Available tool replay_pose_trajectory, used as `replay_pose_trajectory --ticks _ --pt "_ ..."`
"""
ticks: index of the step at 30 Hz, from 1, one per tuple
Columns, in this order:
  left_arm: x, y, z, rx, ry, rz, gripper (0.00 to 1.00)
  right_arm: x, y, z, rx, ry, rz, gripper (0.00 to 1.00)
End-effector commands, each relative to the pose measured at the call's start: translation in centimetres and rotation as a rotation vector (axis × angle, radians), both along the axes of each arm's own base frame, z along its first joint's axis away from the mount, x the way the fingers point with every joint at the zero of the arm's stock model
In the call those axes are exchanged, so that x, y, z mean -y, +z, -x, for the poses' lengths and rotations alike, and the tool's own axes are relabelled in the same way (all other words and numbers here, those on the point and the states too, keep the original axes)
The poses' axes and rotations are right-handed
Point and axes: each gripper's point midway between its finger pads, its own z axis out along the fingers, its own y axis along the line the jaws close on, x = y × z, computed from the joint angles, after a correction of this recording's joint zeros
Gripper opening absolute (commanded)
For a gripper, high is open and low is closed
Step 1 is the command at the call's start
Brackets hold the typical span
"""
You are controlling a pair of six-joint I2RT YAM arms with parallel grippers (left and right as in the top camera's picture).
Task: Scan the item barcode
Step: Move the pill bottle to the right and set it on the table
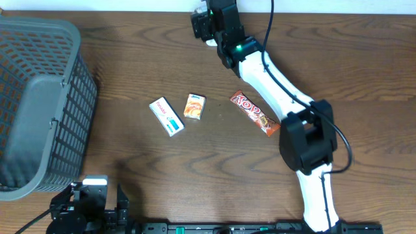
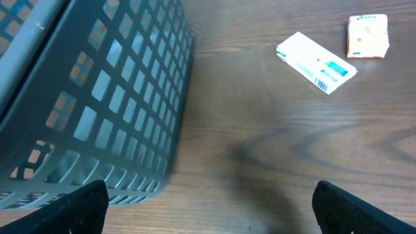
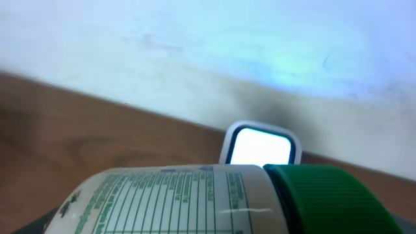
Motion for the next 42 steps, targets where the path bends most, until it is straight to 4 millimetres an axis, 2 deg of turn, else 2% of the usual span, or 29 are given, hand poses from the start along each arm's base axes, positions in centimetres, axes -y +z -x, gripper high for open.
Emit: replay_pose_trajectory --ticks 1,10,15,27,29,31,32,34,35,37,40,41,42 --pt "0.2 0.1 0.1 0.009 -0.009 0.005 0.99 1.6 1.0 -2.0 0.086 -0.068 -0.009 0.67" --pt "0.2 0.1 0.1 0.009 -0.009 0.005 0.99 3.1 -0.5 -5.3 0.211 -0.112 -0.072 0.66" --pt "0.1 0.1 0.1 0.009 -0.009 0.005 0.99 4.4 -2.6 -6.7 0.24 -0.138 -0.088 0.67" --pt "0.2 0.1 0.1 0.009 -0.009 0.005 0.99 4.2 -3.2 -6.8 0.247 -0.137 -0.1 0.7" --pt "0.2 0.1 0.1 0.009 -0.009 0.005 0.99 4.4 -2.9 -6.6 0.226 -0.14 -0.088 0.69" --pt "0.1 0.1 0.1 0.009 -0.009 0.005 0.99 5.1 -1.3 -6.1 0.199 -0.146 -0.074 0.66" --pt "0.2 0.1 0.1 0.009 -0.009 0.005 0.99 6.0 0.6 -5.6 0.183 -0.155 -0.064 0.66" --pt "0.1 0.1 0.1 0.009 -0.009 0.005 0.99 7.1 2.3 -4.9 0.159 -0.165 -0.051 0.67" --pt "0.1 0.1 0.1 0.009 -0.009 0.005 0.99 8.7 4.3 -3.9 0.123 -0.184 -0.03 0.7" --pt "0.1 0.1 0.1 0.009 -0.009 0.005 0.99 12.6 6.5 -1.9 0.049 -0.253 0.022 0.69" --pt "0.1 0.1 0.1 0.009 -0.009 0.005 0.99 17.1 7.2 0.3 -0.046 -0.33 0.082 0.68" --pt "0.1 0.1 0.1 0.009 -0.009 0.005 0.99 19.7 7.1 1.4 -0.1 -0.375 0.112 0.68" --pt "0.1 0.1 0.1 0.009 -0.009 0.005 0.99 25.0 5.5 3.6 -0.235 -0.455 0.167 0.69"
